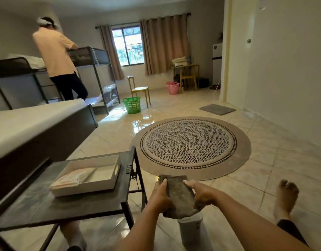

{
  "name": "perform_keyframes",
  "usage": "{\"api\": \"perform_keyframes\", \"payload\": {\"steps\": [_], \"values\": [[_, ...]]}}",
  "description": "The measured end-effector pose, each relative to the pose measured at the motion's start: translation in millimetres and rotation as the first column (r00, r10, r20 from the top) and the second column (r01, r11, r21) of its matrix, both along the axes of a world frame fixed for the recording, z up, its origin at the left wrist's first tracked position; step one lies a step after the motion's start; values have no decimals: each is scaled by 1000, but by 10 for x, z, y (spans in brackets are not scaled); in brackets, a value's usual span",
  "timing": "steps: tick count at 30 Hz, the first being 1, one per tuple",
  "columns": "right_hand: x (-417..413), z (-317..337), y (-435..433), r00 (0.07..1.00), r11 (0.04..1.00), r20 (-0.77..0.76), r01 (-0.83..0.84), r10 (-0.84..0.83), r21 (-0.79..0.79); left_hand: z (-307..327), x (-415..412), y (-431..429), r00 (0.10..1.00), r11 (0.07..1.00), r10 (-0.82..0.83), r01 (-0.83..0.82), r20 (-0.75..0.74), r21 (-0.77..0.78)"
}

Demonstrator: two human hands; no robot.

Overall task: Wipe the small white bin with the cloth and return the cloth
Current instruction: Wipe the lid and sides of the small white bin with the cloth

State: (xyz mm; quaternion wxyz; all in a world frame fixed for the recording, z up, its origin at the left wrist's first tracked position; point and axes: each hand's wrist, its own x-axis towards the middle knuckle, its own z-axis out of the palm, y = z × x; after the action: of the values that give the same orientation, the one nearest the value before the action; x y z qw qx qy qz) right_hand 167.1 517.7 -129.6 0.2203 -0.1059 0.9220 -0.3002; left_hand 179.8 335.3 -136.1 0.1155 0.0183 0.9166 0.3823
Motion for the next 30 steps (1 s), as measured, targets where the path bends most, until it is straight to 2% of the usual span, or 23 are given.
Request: {"api": "perform_keyframes", "payload": {"steps": [12, 14, 17, 22, 25, 28, 30], "values": [[-897, -1282, 50, 997, 998, 77, 2, -7, 64, -1116, -836, 4, 986, 1000, -9, 7, 165, 14], [-1084, -1481, 140, 995, 997, 68, 73, -74, 16, -1280, -970, 5, 982, 1000, -9, 6, 189, 16], [-1264, -1654, 311, 962, 962, 16, 274, -274, -8, -1389, -1077, -29, 980, 999, -24, 19, 195, 27], [-1358, -1930, 364, 938, 956, 213, 289, -274, -43, -1643, -1217, -14, 978, 998, -31, 19, 207, 59], [-1354, -1974, 327, 936, 946, 235, 297, -262, -127, -1667, -1242, 52, 976, 995, -65, 48, 210, 84], [-1354, -2016, 298, 937, 939, 250, 293, -244, -180, -1654, -1211, 100, 988, 998, -59, 62, 144, -18], [-1343, -2037, 271, 935, 933, 269, 291, -232, -209, -1656, -1170, 92, 998, 965, -52, 61, 40, -254]]}}
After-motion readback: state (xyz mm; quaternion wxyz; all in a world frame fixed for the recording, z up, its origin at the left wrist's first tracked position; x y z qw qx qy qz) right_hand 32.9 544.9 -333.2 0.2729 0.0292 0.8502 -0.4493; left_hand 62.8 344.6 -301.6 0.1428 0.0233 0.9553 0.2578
